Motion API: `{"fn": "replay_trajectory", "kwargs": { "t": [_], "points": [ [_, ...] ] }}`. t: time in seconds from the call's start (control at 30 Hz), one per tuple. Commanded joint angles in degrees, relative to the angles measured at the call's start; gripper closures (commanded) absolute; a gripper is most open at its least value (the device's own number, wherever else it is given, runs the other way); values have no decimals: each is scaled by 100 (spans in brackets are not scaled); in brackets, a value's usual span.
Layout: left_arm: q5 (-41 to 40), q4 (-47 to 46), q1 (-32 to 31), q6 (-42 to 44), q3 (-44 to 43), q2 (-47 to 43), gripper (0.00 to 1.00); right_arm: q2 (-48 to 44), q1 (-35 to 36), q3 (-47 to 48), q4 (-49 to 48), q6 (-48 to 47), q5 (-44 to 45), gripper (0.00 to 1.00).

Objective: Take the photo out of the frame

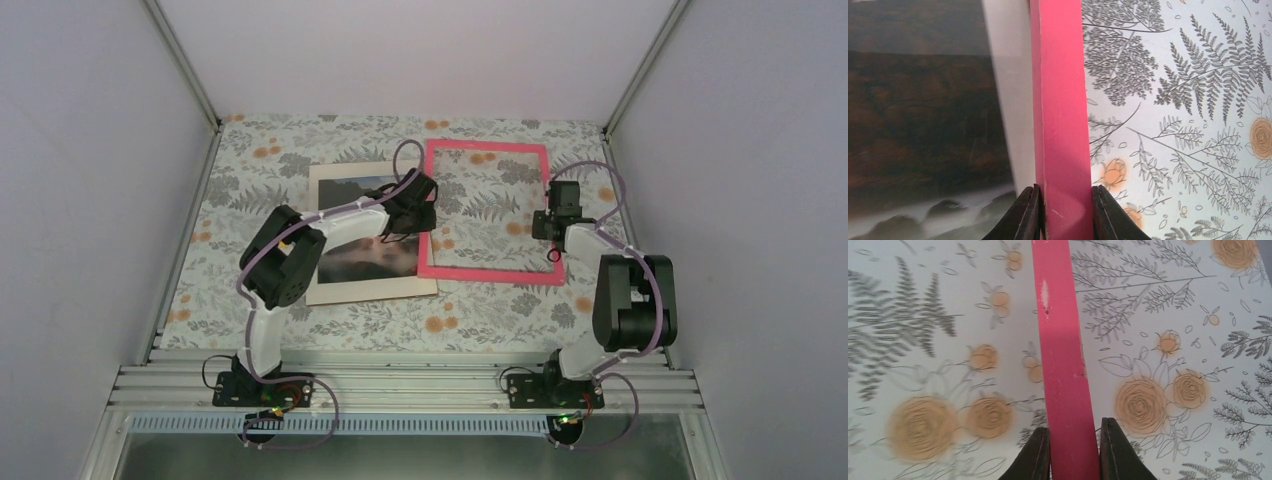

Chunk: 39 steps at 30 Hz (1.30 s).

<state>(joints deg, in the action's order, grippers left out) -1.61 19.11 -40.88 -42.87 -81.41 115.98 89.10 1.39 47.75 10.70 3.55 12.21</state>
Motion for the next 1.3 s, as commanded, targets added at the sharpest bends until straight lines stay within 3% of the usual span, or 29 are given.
{"fn": "replay_trajectory", "kwargs": {
  "t": [0.0,0.3,0.53,0.7,0.87,1.1,1.27],
  "points": [
    [990,-449,-348,-177,-625,169,98,451,-288,187,-746,-74,379,96],
    [1220,-453,-601,-286,-1173,793,98,1092,-779,428,-1119,-425,692,96],
    [1163,-477,-642,-388,-1202,929,97,1432,-922,797,-1135,-614,282,92],
    [903,-352,-572,-338,-1220,980,83,1551,-971,898,-1087,-634,123,88],
    [939,-322,-465,-334,-1213,1078,77,1576,-1038,991,-980,-624,97,69],
    [783,-211,-439,-257,-1311,1000,52,1427,-1053,1208,-599,-403,-175,49],
    [633,-253,-399,-252,-1159,711,37,1050,-991,1187,-280,-63,-846,41]
  ]
}}
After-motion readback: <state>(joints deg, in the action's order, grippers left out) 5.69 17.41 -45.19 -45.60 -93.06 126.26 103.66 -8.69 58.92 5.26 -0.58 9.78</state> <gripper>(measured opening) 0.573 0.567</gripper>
